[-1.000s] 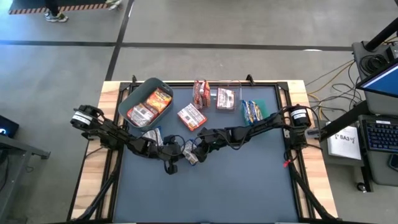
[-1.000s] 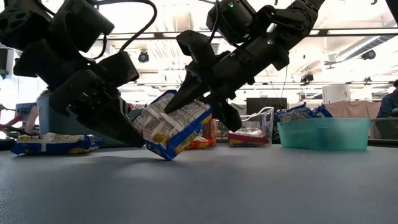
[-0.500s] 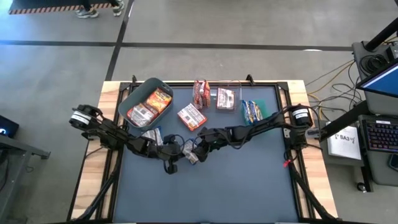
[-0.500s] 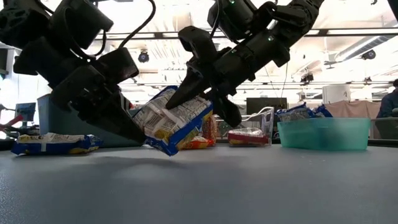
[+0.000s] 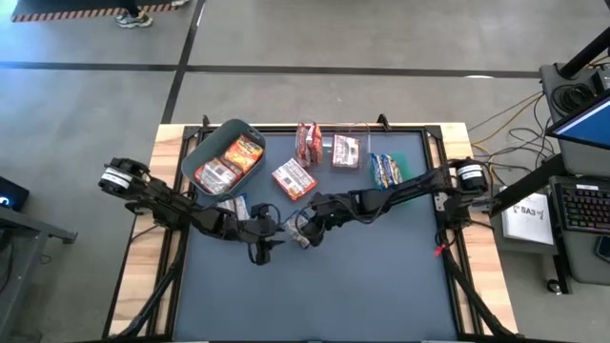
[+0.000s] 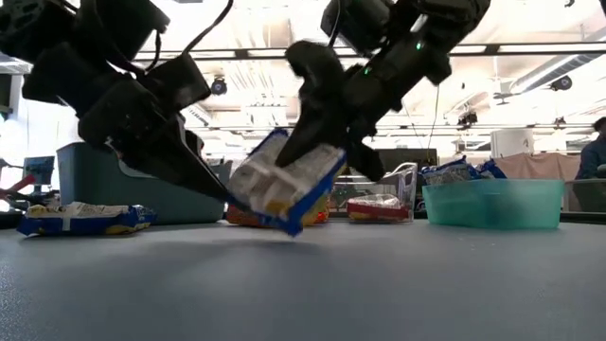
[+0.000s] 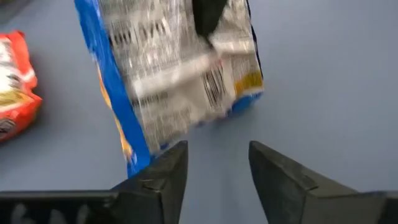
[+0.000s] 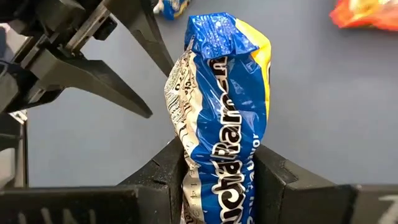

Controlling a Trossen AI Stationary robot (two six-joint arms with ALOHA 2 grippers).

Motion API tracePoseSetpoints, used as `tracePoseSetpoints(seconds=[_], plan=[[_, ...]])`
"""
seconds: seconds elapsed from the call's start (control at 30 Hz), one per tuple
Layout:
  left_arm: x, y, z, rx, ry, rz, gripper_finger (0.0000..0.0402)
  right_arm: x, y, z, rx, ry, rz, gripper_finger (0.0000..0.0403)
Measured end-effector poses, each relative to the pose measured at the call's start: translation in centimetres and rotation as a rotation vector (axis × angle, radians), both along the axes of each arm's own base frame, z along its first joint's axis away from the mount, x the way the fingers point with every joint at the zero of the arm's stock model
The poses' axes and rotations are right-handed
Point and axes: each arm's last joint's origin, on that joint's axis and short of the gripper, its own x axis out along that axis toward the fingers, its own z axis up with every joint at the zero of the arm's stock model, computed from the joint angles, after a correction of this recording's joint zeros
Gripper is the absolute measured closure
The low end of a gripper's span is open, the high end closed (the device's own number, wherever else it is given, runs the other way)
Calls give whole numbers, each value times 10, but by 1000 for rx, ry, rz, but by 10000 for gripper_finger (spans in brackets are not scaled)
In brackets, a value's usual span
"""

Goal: Sort Maruchan noodles
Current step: Put the blue noodle pack into the green bin

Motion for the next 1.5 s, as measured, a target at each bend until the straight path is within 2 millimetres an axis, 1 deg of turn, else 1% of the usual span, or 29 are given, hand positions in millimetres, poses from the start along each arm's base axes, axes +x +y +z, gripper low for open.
tracePoseSetpoints(seconds=[0.1, 0.2, 0.33, 0.43, 0.57, 0.7, 0.83, 0.97, 1.2, 1.33, 1.5], plan=[[-4, 2, 8, 28, -6, 0, 233, -8, -4, 15, -20, 10, -16, 287], [-8, 4, 20, 55, -33, -1, 229, -19, -8, 31, -53, 35, -47, 287], [-14, 6, 38, 90, -89, 2, 231, -41, -16, 62, -82, 39, -96, 287], [-19, 9, 52, 116, -146, 9, 234, -61, -26, 85, -121, 46, -150, 287], [-25, 11, 67, 144, -206, 25, 237, -95, -44, 111, -182, 83, -268, 287], [-29, 13, 75, 153, -243, 37, 238, -129, -60, 131, -295, 200, -416, 287], [-30, 13, 77, 157, -251, 35, 238, -156, -72, 146, -405, 353, -560, 287], [-29, 13, 74, 161, -239, 34, 238, -171, -82, 147, -429, 493, -647, 287], [-29, 13, 73, 163, -233, 33, 238, -182, -93, 135, -401, 688, -699, 287], [-29, 13, 73, 163, -234, 34, 238, -186, -94, 123, -393, 783, -714, 287], [-28, 13, 73, 163, -235, 34, 238, -190, -93, 105, -389, 834, -715, 287]])
